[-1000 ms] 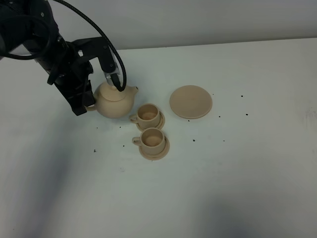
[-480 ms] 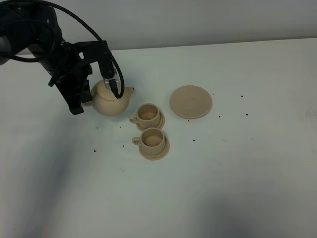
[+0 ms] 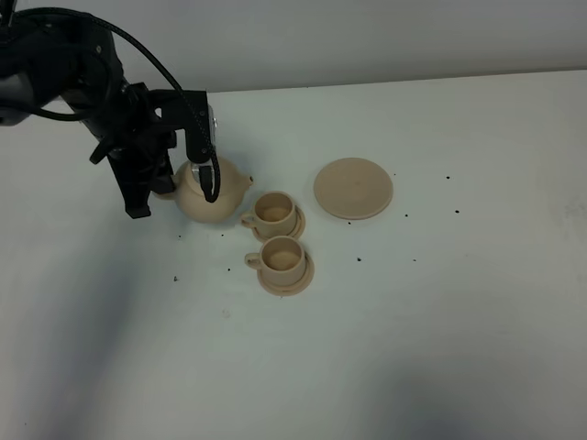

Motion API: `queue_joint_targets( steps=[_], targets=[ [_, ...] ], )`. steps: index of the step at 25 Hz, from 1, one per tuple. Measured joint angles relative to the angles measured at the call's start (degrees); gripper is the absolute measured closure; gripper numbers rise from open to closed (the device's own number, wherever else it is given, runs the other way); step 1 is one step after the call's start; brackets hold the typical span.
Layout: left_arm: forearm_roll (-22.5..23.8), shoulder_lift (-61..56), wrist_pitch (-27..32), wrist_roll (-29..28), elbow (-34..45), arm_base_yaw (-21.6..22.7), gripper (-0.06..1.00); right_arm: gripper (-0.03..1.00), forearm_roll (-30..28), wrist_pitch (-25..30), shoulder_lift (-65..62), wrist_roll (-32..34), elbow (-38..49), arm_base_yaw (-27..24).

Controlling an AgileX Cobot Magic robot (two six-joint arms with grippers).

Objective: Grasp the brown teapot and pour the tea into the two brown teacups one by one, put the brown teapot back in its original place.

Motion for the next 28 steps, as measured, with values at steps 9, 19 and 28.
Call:
queue_joint_targets(
  steps=[9,19,28],
  targets=[
    [3.5,1.4,-1.0,0.4,0.0,0.0,0.79,0.48,0.0,0.0,0.0,0.0,0.0,0.0],
    [6.1,1.4,-3.9,2.9,0.0,-1.4,0.79,0.48,0.0,0.0,0.0,0.0,0.0,0.0],
    [10.1,1.4,-6.2,3.0,0.0,-3.8,0.79,0.48,0.0,0.0,0.0,0.0,0.0,0.0]
  ],
)
